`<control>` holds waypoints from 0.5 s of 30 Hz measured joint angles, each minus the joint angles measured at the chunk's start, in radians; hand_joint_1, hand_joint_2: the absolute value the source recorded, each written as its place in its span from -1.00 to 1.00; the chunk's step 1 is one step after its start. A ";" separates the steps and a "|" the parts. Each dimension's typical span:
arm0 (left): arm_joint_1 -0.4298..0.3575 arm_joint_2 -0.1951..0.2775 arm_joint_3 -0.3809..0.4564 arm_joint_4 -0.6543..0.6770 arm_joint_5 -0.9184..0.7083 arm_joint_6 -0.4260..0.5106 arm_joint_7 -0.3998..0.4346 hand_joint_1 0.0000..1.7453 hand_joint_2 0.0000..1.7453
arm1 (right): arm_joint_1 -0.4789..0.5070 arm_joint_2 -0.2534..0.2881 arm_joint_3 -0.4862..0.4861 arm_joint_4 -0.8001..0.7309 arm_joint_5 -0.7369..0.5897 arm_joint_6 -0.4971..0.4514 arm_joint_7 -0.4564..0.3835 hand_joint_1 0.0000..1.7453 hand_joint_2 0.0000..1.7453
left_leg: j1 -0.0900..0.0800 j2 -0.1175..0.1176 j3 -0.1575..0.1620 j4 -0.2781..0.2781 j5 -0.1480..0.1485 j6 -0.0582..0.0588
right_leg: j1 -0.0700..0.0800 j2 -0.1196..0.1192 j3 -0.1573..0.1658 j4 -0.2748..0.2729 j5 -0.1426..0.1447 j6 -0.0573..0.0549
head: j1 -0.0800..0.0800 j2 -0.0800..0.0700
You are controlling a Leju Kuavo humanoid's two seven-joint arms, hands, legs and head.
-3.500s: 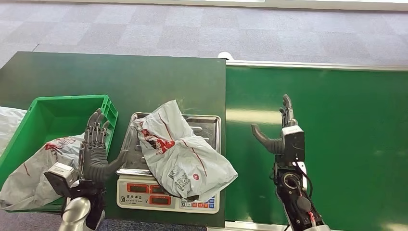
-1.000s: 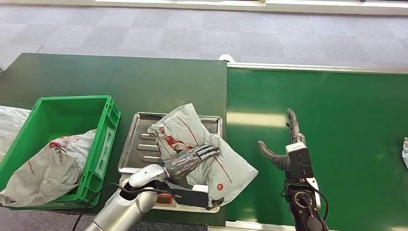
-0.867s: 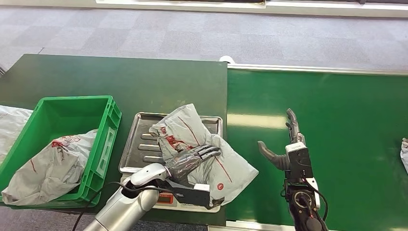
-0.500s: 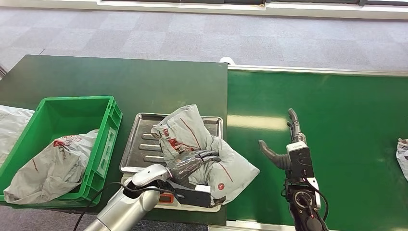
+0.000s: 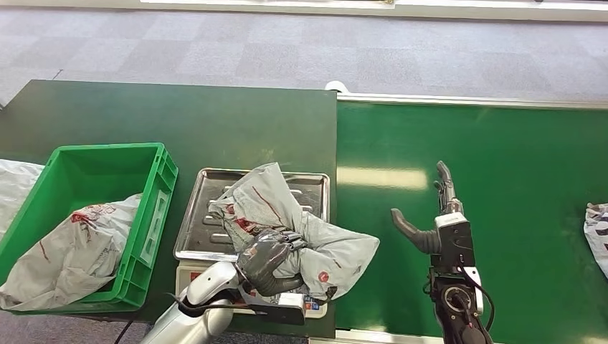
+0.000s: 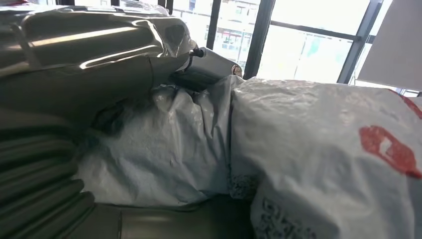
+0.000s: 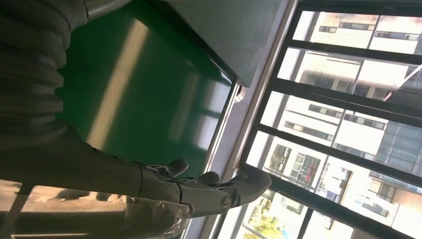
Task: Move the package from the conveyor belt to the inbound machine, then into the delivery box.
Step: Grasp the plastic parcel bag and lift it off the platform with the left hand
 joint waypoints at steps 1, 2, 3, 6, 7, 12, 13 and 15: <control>0.003 0.001 0.000 -0.002 0.001 0.009 -0.003 1.00 -1.00 | 0.000 -0.001 -0.002 -0.001 -0.001 0.001 0.000 -1.00 1.00 | 0.000 0.000 -0.001 0.000 0.000 0.000 | 0.000 0.000 -0.001 0.000 0.000 0.000 | 0.000 0.000; 0.003 0.001 0.000 -0.003 0.001 0.017 -0.004 1.00 -1.00 | 0.001 -0.001 -0.002 -0.002 -0.001 0.002 0.000 -1.00 1.00 | 0.000 0.000 -0.002 0.000 0.000 0.000 | 0.000 0.000 -0.002 0.000 0.000 0.000 | 0.000 0.000; 0.004 0.001 0.000 -0.004 0.000 0.029 -0.007 1.00 -1.00 | 0.003 -0.002 -0.003 -0.004 -0.002 0.003 0.000 -1.00 1.00 | 0.000 0.000 -0.003 0.000 -0.001 0.000 | 0.000 0.000 -0.003 0.000 0.000 0.000 | 0.000 0.000; 0.012 0.003 0.000 -0.012 -0.004 0.103 -0.027 1.00 -1.00 | 0.010 -0.005 -0.005 -0.011 -0.010 0.006 0.000 -1.00 1.00 | 0.000 0.000 -0.005 0.000 -0.001 0.000 | 0.000 0.000 -0.005 0.000 0.000 0.000 | 0.000 0.000; 0.016 0.003 -0.001 -0.017 -0.006 0.136 -0.039 1.00 -1.00 | 0.013 -0.007 -0.006 -0.013 -0.013 0.007 0.000 -1.00 1.00 | 0.000 0.000 -0.006 0.000 -0.001 0.000 | 0.000 0.000 -0.006 0.000 0.000 0.000 | 0.000 0.000; 0.021 0.003 -0.003 -0.037 -0.012 0.243 -0.087 1.00 -1.00 | 0.022 -0.015 -0.009 -0.016 -0.022 0.014 -0.001 -1.00 1.00 | 0.000 0.000 -0.007 0.000 -0.001 0.000 | 0.000 0.000 -0.007 0.000 0.000 0.000 | 0.000 0.000; 0.021 0.003 -0.003 -0.042 -0.011 0.254 -0.093 1.00 -1.00 | 0.022 -0.016 -0.009 -0.016 -0.024 0.015 -0.001 -1.00 1.00 | 0.000 0.000 -0.007 0.000 -0.001 0.000 | 0.000 0.000 -0.008 0.000 0.000 0.000 | 0.000 0.000; 0.021 0.001 -0.003 -0.053 -0.009 0.271 -0.101 1.00 -1.00 | 0.022 -0.018 -0.010 -0.016 -0.026 0.015 -0.002 -1.00 1.00 | 0.000 0.000 -0.007 0.000 -0.001 0.000 | 0.000 0.000 -0.008 0.000 0.000 0.000 | 0.000 0.000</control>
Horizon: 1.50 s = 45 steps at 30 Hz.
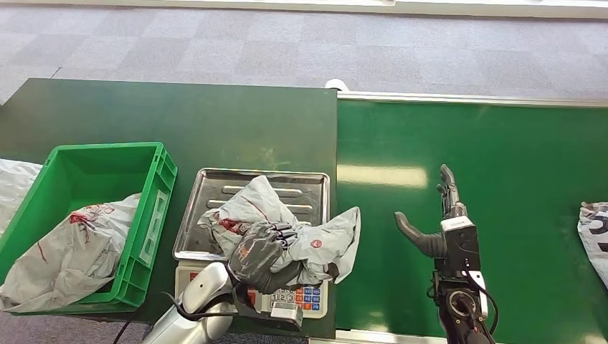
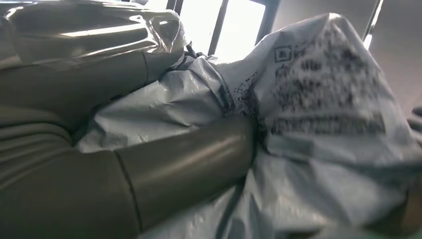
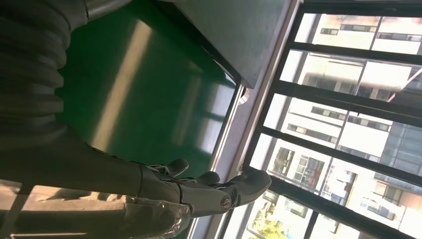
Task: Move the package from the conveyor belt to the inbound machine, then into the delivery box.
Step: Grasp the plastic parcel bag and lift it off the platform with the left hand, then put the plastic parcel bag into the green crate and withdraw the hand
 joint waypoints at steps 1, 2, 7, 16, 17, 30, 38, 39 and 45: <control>0.000 -0.001 0.000 -0.005 0.001 0.006 -0.002 1.00 -1.00 | 0.000 -0.001 0.000 0.000 -0.001 0.000 0.000 -1.00 1.00 | 0.000 0.000 0.000 0.000 0.000 0.000 | 0.000 0.000 0.000 0.000 0.000 0.000 | 0.000 0.000; 0.000 -0.001 0.000 -0.010 0.002 0.008 -0.003 1.00 -1.00 | 0.000 -0.002 0.000 0.000 -0.001 0.000 0.000 -1.00 1.00 | 0.000 0.000 0.000 0.000 0.000 0.000 | 0.000 0.000 0.000 0.000 0.000 0.000 | 0.000 0.000; 0.001 -0.003 0.002 -0.023 0.004 0.050 -0.002 1.00 -1.00 | 0.006 -0.006 0.000 -0.003 -0.004 0.000 -0.002 -1.00 1.00 | 0.000 0.000 -0.001 0.000 0.000 0.000 | 0.000 0.000 -0.001 0.000 0.000 0.000 | 0.000 0.000; 0.040 -0.033 0.147 -0.109 -0.079 0.151 -0.024 1.00 -1.00 | 0.067 -0.014 -0.010 -0.046 -0.010 -0.006 -0.010 -1.00 1.00 | 0.000 0.001 -0.003 0.000 0.000 0.000 | 0.000 0.001 -0.003 0.000 0.000 0.000 | 0.000 0.000; 0.052 -0.050 0.192 -0.131 -0.112 0.152 -0.052 1.00 -1.00 | 0.073 -0.015 -0.011 -0.050 -0.010 -0.007 -0.012 -1.00 1.00 | 0.000 0.001 -0.003 0.000 0.000 0.000 | 0.000 0.001 -0.003 0.000 0.000 0.000 | 0.000 0.000; 0.136 -0.206 0.742 -0.561 -0.383 0.153 -0.129 0.98 -1.00 | 0.135 -0.050 -0.012 -0.066 -0.040 -0.060 -0.046 -1.00 1.00 | 0.000 0.003 -0.004 0.000 0.000 0.000 | 0.000 0.002 -0.005 0.000 0.000 0.000 | 0.000 0.000; 0.135 -0.043 0.813 -0.554 -0.560 0.153 0.387 1.00 -1.00 | 0.271 -0.053 -0.033 -0.189 -0.021 -0.149 -0.018 -1.00 1.00 | 0.001 0.003 -0.004 0.000 -0.001 0.000 | 0.001 0.001 -0.006 0.000 -0.002 -0.001 | 0.000 0.000; 0.134 -0.008 0.791 -0.518 -0.563 0.152 0.481 1.00 -1.00 | 0.287 -0.053 -0.037 -0.206 -0.018 -0.156 -0.015 -1.00 1.00 | 0.001 0.003 -0.004 0.000 -0.001 0.000 | 0.001 0.002 -0.006 0.000 -0.002 -0.002 | 0.000 0.000; 0.089 0.132 0.616 -0.287 -0.565 0.100 0.762 0.71 -1.00 | 0.341 -0.052 -0.053 -0.276 0.000 -0.163 0.004 -1.00 1.00 | 0.000 0.003 -0.004 0.000 -0.001 0.000 | 0.000 0.001 -0.005 0.000 -0.002 -0.001 | 0.000 0.000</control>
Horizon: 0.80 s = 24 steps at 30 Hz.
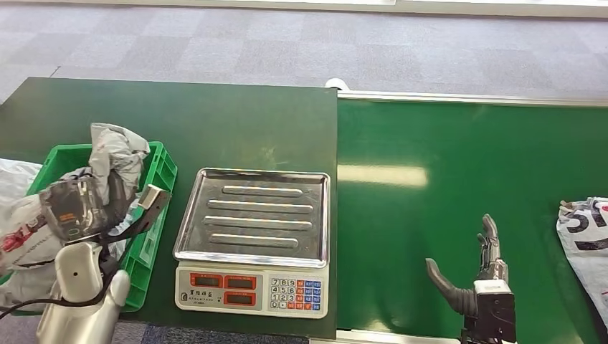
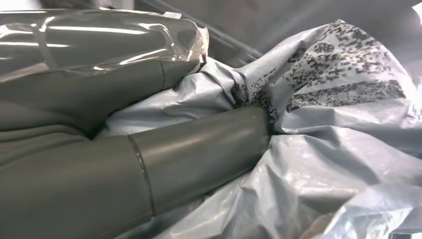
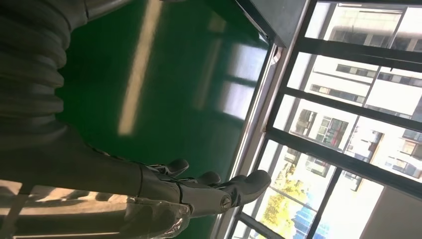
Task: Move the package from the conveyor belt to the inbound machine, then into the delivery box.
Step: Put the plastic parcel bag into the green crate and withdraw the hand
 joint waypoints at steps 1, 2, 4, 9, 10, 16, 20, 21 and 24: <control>-0.008 0.006 -0.016 0.040 0.000 -0.032 -0.011 0.64 -1.00 | 0.005 0.000 -0.003 -0.009 0.004 0.003 0.003 -1.00 1.00 | 0.000 0.000 0.000 0.000 0.000 0.000 | 0.000 0.000 0.000 0.000 0.000 0.000 | 0.000 0.000; -0.016 0.009 -0.024 0.078 0.001 -0.073 -0.032 0.59 -1.00 | 0.011 0.001 -0.006 -0.018 0.010 0.009 0.006 -1.00 1.00 | 0.000 0.001 0.000 0.000 0.000 0.000 | 0.000 0.001 0.000 0.000 0.000 0.000 | 0.000 0.000; -0.035 0.009 -0.029 0.147 0.005 -0.169 -0.073 0.50 -1.00 | 0.022 0.004 -0.015 -0.033 0.021 0.022 0.011 -1.00 1.00 | 0.000 0.001 0.001 0.000 0.000 0.000 | 0.000 0.001 0.001 0.000 0.001 0.000 | 0.000 0.000; -0.109 0.011 -0.033 0.267 0.048 -0.345 -0.108 -0.96 -1.00 | 0.034 0.010 -0.033 -0.057 0.037 0.039 0.021 -1.00 1.00 | 0.000 -0.002 0.012 -0.002 -0.005 0.000 | 0.000 -0.001 0.012 0.000 -0.004 -0.001 | 0.000 0.000; -0.124 0.012 -0.032 0.287 0.059 -0.366 -0.109 -0.96 -1.00 | 0.037 0.011 -0.036 -0.061 0.039 0.040 0.022 -1.00 1.00 | 0.000 -0.002 0.017 -0.003 -0.007 0.000 | 0.000 -0.001 0.017 0.000 -0.006 -0.002 | 0.000 0.000; -0.181 0.020 -0.031 0.371 0.083 -0.423 -0.110 -0.96 -1.00 | 0.058 0.019 -0.048 -0.087 0.048 0.043 0.026 -1.00 1.00 | 0.000 -0.002 0.042 -0.007 -0.017 -0.003 | 0.000 -0.001 0.040 0.000 -0.014 -0.004 | 0.000 0.000; -0.197 0.022 -0.031 0.393 0.086 -0.427 -0.110 -0.96 -1.00 | 0.064 0.022 -0.051 -0.099 0.049 0.043 0.029 -1.00 1.00 | 0.000 -0.003 0.050 -0.008 -0.016 -0.004 | 0.000 -0.001 0.048 0.000 -0.015 -0.007 | 0.000 0.000; -0.201 0.022 -0.031 0.395 0.087 -0.429 -0.110 -0.96 -1.00 | 0.064 0.023 -0.052 -0.102 0.049 0.043 0.030 -1.00 1.00 | 0.001 -0.003 0.050 -0.008 -0.015 -0.004 | 0.001 -0.001 0.047 0.000 -0.015 -0.007 | 0.000 0.000; -0.209 0.025 -0.031 0.399 0.087 -0.432 -0.110 -0.96 -1.00 | 0.064 0.025 -0.055 -0.109 0.049 0.043 0.030 -1.00 1.00 | 0.001 -0.003 0.048 -0.008 -0.013 -0.006 | 0.001 -0.001 0.045 0.000 -0.015 -0.008 | 0.000 0.000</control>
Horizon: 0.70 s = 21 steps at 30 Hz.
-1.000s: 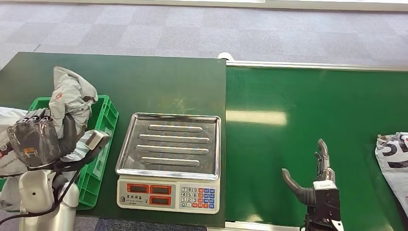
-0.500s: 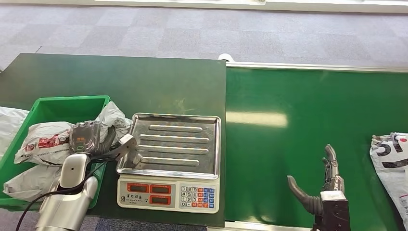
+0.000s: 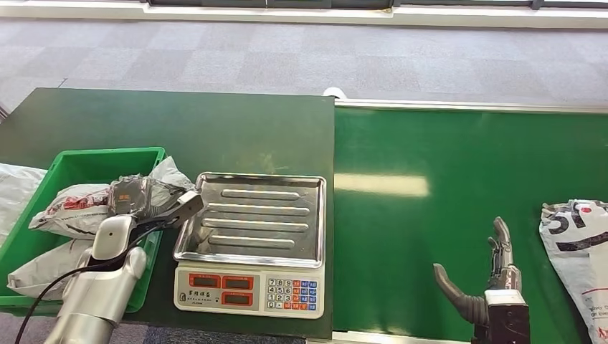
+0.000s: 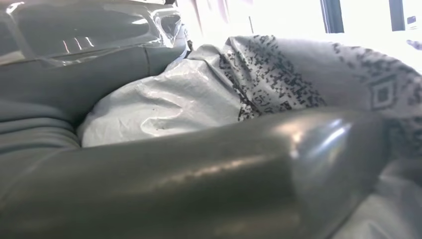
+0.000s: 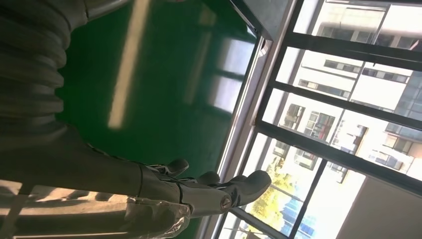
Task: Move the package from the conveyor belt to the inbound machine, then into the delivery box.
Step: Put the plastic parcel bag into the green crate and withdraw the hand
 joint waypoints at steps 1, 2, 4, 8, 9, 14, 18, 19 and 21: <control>-0.001 0.000 0.000 0.002 0.000 0.000 0.000 -0.96 -1.00 | 0.000 0.000 0.000 -0.001 0.000 0.000 0.000 -1.00 1.00 | 0.000 0.000 0.000 0.000 0.000 0.000 | 0.000 0.000 0.000 0.000 0.000 0.000 | 0.000 0.000; -0.002 0.001 0.000 0.003 0.000 0.000 0.000 -0.97 -1.00 | 0.000 0.001 -0.001 -0.002 0.000 0.000 0.000 -1.00 1.00 | 0.000 0.000 0.000 0.000 0.000 0.000 | 0.000 0.000 0.001 0.000 0.000 0.000 | 0.000 0.000; -0.003 0.001 0.000 0.007 0.000 0.000 0.000 -0.99 -1.00 | 0.001 0.002 -0.001 -0.002 0.000 0.000 0.000 -1.00 1.00 | 0.000 0.000 0.001 0.000 -0.002 0.000 | 0.000 0.000 0.002 0.000 -0.001 0.000 | 0.000 0.000; -0.004 0.000 0.005 0.010 0.024 0.018 0.001 -1.00 -1.00 | 0.002 0.005 -0.002 -0.003 0.008 0.000 0.003 -1.00 1.00 | 0.000 0.000 0.004 0.000 -0.005 0.000 | 0.000 0.000 0.004 0.000 -0.004 0.000 | 0.000 0.000; -0.002 0.000 0.010 0.009 0.042 0.044 0.001 -1.00 -1.00 | 0.004 0.006 -0.002 -0.005 0.013 0.000 0.006 -1.00 1.00 | 0.000 0.000 0.005 0.000 -0.005 -0.001 | 0.000 0.000 0.004 0.000 -0.004 0.000 | 0.000 0.000; 0.043 -0.013 0.060 -0.050 0.272 0.287 -0.087 -1.00 -1.00 | 0.027 0.020 -0.001 -0.023 0.030 -0.023 0.020 -1.00 1.00 | 0.000 0.004 0.003 0.000 -0.005 -0.002 | 0.001 0.003 0.001 0.001 -0.004 -0.001 | 0.000 0.000; 0.087 -0.030 0.102 -0.137 0.539 0.431 -0.263 -1.00 -1.00 | 0.036 0.022 0.000 -0.024 0.006 -0.055 0.020 -1.00 1.00 | 0.000 0.004 -0.004 0.001 -0.005 -0.002 | 0.000 0.003 -0.007 0.001 -0.004 -0.001 | 0.000 0.000; 0.096 -0.037 0.112 -0.157 0.576 0.453 -0.307 -1.00 -1.00 | 0.037 0.022 0.002 -0.024 0.000 -0.061 0.018 -1.00 1.00 | 0.000 0.003 -0.006 0.001 -0.005 -0.002 | 0.000 0.003 -0.009 0.001 -0.004 0.000 | 0.000 0.000; 0.113 -0.058 0.139 -0.199 0.626 0.476 -0.409 -1.00 -1.00 | 0.038 0.022 0.006 -0.024 -0.009 -0.072 0.014 -1.00 1.00 | 0.000 0.003 -0.010 0.001 -0.005 -0.001 | 0.000 0.003 -0.012 0.001 -0.004 0.000 | 0.000 0.000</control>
